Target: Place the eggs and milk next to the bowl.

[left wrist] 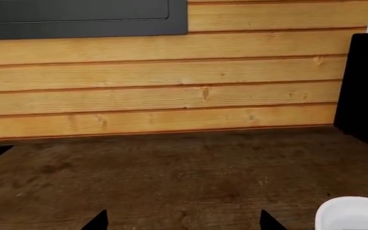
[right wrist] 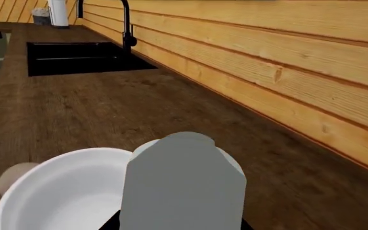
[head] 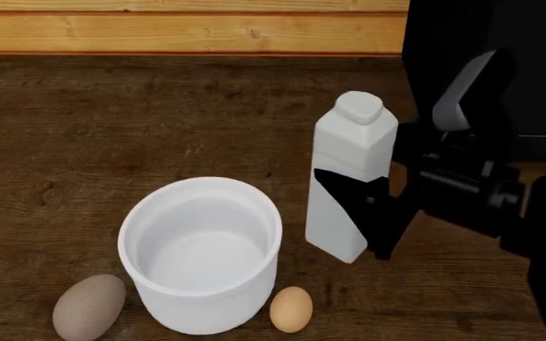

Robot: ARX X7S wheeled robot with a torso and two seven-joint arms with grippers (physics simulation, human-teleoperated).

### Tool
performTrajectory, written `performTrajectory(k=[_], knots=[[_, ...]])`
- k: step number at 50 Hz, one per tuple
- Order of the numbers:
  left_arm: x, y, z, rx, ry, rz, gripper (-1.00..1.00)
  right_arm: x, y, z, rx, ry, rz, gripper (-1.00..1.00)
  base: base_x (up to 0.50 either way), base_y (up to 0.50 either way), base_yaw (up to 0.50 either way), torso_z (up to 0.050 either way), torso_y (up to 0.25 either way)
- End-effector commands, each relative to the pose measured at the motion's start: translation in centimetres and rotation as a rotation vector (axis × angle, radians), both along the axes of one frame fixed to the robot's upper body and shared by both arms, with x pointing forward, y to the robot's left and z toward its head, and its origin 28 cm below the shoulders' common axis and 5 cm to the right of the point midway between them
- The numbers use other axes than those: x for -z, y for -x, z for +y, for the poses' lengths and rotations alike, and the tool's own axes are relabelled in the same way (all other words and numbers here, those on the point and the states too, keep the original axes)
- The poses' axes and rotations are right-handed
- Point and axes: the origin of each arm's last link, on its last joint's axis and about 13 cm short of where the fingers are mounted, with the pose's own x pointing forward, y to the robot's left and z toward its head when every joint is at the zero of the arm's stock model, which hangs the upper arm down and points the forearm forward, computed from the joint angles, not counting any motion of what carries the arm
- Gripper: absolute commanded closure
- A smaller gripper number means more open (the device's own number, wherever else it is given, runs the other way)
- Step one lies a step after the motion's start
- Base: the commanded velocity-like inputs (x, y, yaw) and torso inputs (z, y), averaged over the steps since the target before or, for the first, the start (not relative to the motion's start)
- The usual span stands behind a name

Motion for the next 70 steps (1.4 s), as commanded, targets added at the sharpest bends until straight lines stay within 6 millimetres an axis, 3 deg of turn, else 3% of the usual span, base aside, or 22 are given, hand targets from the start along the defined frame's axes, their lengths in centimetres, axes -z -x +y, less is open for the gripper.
performTrajectory(k=[1,30,70], knots=[[0.0,0.0,0.3,0.0,0.012,-0.013,-1.0,-0.1,-0.6,0.9,-0.059,-0.016,-0.029,1.0,0.0,0.0,0.0,0.0,0.0],[0.0,0.0,0.4,-0.009,0.002,-0.007,-1.0,2.6,-2.1,1.3,-0.086,-0.033,0.012,1.0,0.0,0.0,0.0,0.0,0.001],[-0.2,-0.2,0.4,-0.006,-0.015,0.0,-1.0,5.3,-2.0,1.1,-0.069,-0.056,0.05,1.0,0.0,0.0,0.0,0.0,0.001]])
